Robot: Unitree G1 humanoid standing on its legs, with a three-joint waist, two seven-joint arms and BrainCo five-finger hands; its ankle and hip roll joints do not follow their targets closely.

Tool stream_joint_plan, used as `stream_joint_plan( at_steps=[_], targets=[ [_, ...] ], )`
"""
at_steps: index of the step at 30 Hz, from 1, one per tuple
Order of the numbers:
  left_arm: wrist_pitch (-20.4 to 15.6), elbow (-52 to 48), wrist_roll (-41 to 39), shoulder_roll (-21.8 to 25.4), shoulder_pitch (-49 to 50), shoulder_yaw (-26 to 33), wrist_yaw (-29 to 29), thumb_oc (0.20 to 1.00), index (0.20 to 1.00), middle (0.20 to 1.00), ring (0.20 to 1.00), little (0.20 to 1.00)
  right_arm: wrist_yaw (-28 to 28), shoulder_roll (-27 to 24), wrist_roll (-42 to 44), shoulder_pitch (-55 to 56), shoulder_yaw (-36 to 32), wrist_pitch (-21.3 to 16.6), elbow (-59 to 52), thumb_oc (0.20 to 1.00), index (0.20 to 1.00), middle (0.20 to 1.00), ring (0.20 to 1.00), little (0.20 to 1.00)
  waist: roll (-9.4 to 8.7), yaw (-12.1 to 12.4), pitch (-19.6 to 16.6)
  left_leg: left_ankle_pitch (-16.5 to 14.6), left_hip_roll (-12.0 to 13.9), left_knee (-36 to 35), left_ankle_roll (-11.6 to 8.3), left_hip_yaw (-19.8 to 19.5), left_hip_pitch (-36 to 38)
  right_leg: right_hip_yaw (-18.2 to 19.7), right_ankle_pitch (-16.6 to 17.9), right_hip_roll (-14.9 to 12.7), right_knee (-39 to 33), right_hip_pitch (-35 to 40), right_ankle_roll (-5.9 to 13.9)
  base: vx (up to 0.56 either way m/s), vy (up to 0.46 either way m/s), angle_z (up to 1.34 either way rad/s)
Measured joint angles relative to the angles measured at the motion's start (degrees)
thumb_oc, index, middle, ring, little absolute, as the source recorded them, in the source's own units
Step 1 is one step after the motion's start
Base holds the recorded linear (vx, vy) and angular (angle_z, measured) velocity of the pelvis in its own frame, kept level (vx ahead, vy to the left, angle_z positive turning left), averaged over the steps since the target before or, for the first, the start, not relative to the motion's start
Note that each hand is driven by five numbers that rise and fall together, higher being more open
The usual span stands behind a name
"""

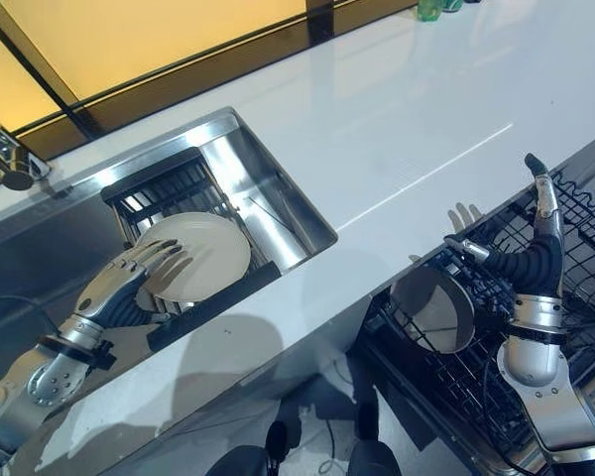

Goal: Pick up plates and place into dishwasher.

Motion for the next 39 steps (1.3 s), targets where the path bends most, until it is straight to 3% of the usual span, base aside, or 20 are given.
stream_joint_plan(
  at_steps=[5,15,24,25,27,28,29,39],
  targets=[
    [2.9,2.0,1.2,2.2,-9.9,-8.0,4.4,1.000,1.000,1.000,1.000,1.000,-3.7,-1.7,-1.1,-5.1,4.7,0.0,0.1,1.000,1.000,1.000,1.000,1.000,-0.60,-0.1,4.3,-0.1,-0.6,3.7,-0.10,0.2,-5.4,0.7,0.1,-0.2,3.5,-5.4,-0.10,-0.12,-0.009,-0.01],
    [6.9,5.4,5.7,4.7,-17.3,-13.1,12.1,1.000,1.000,1.000,1.000,1.000,-6.9,-2.2,-2.3,-9.4,6.9,0.0,0.6,1.000,1.000,1.000,1.000,1.000,-1.10,-1.2,7.5,-0.3,-1.0,6.7,-0.30,1.3,-10.3,2.0,0.4,-0.2,6.2,-10.6,-0.25,-0.07,0.009,-0.04],
    [14.3,11.6,12.4,4.0,-24.4,-16.2,22.8,1.000,1.000,1.000,1.000,1.000,-6.9,-2.1,-3.2,-13.0,8.9,0.0,2.9,1.000,1.000,1.000,1.000,1.000,-1.19,-1.5,10.5,-0.4,-1.3,9.3,-0.46,1.8,-14.4,3.0,1.5,-0.2,7.1,-14.3,-0.36,-0.05,0.009,-0.04],
    [15.1,12.5,12.8,3.8,-24.9,-16.4,23.9,0.859,0.859,0.859,0.859,0.859,-6.9,-2.0,-3.8,-13.0,8.9,0.0,2.9,1.000,1.000,1.000,1.000,1.000,-1.18,-1.5,10.5,-0.4,-1.4,9.3,-0.46,1.8,-14.4,3.1,1.5,-0.2,7.0,-14.3,-0.34,0.00,0.000,0.00],
    [16.8,14.4,13.3,2.8,-25.7,-16.4,25.2,0.498,0.498,0.498,0.498,0.498,-6.9,-1.8,-4.8,-13.0,8.9,0.0,2.9,1.000,1.000,1.000,1.000,1.000,-1.19,-1.5,10.5,-0.4,-1.4,9.4,-0.46,1.8,-14.5,3.1,1.5,-0.2,7.1,-14.4,-0.33,0.00,0.000,0.00],
    [17.9,15.5,13.5,2.3,-25.8,-15.6,25.8,0.231,0.231,0.231,0.231,0.231,-6.8,-1.4,-5.3,-13.2,8.9,0.0,2.9,1.000,1.000,1.000,1.000,1.000,-1.18,-1.5,10.5,-0.4,-1.4,9.4,-0.46,1.8,-14.5,3.1,1.5,-0.2,7.1,-14.5,-0.33,0.00,0.000,0.00],
    [18.8,16.8,13.5,1.7,-25.9,-14.8,26.4,0.200,0.200,0.200,0.200,0.200,-6.8,-1.2,-5.9,-13.3,8.9,0.0,2.9,1.000,1.000,1.000,1.000,1.000,-1.17,-1.6,10.5,-0.4,-1.4,9.3,-0.46,1.8,-14.5,3.1,1.5,-0.1,7.1,-14.5,-0.33,0.00,0.000,0.00],
    [19.6,19.7,15.4,-1.5,-25.7,-9.9,29.4,0.200,0.200,0.200,0.200,0.200,-4.6,1.1,-8.1,-15.5,8.7,0.0,3.0,1.000,1.000,1.000,1.000,1.000,-1.16,-1.5,10.5,-0.4,-1.4,9.2,-0.47,1.6,-13.9,2.8,1.5,-0.3,7.1,-13.8,-0.33,0.00,0.000,0.00]
  ],
)
